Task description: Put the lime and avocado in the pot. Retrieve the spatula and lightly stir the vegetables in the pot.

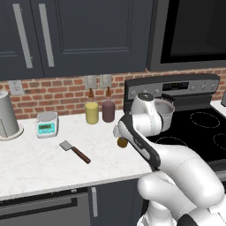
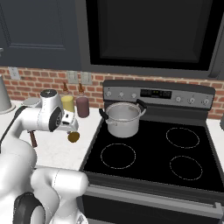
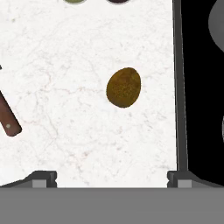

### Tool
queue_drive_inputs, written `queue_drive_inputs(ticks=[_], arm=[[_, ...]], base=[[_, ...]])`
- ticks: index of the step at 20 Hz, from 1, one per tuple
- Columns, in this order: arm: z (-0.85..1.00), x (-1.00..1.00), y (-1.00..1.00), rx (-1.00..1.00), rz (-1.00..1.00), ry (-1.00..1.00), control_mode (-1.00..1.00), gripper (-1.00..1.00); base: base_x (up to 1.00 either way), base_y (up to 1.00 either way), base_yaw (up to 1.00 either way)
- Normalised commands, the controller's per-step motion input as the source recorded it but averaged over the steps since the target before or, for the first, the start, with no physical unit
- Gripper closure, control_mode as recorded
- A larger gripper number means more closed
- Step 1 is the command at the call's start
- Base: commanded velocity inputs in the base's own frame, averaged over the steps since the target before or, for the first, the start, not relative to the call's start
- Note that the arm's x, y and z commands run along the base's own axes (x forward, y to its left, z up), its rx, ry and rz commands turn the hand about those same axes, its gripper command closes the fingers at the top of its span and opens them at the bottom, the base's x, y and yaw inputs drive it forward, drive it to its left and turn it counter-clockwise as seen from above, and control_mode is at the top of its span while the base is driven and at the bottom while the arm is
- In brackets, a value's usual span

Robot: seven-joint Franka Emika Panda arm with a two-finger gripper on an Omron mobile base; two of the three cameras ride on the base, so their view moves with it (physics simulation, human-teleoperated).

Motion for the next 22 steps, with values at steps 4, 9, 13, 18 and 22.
queue_drive_inputs(ticks=[4, 9, 13, 18, 22], arm=[[-0.12, 0.35, -0.01, 0.0, 0.0, 0.0, -1.0, -1.0], [-0.19, 0.28, -0.01, 0.0, 0.0, 0.0, -1.0, -1.0], [-0.24, 0.27, 0.0, 0.0, 0.0, 0.0, -1.0, -1.0], [-0.29, 0.23, 0.0, 0.0, 0.0, 0.0, -1.0, -1.0], [-0.31, 0.18, 0.0, 0.0, 0.0, 0.0, -1.0, -1.0]], base=[[0.0, 0.0, 0.0], [0.0, 0.0, 0.0], [0.0, 0.0, 0.0], [0.0, 0.0, 0.0], [0.0, 0.0, 0.0]])
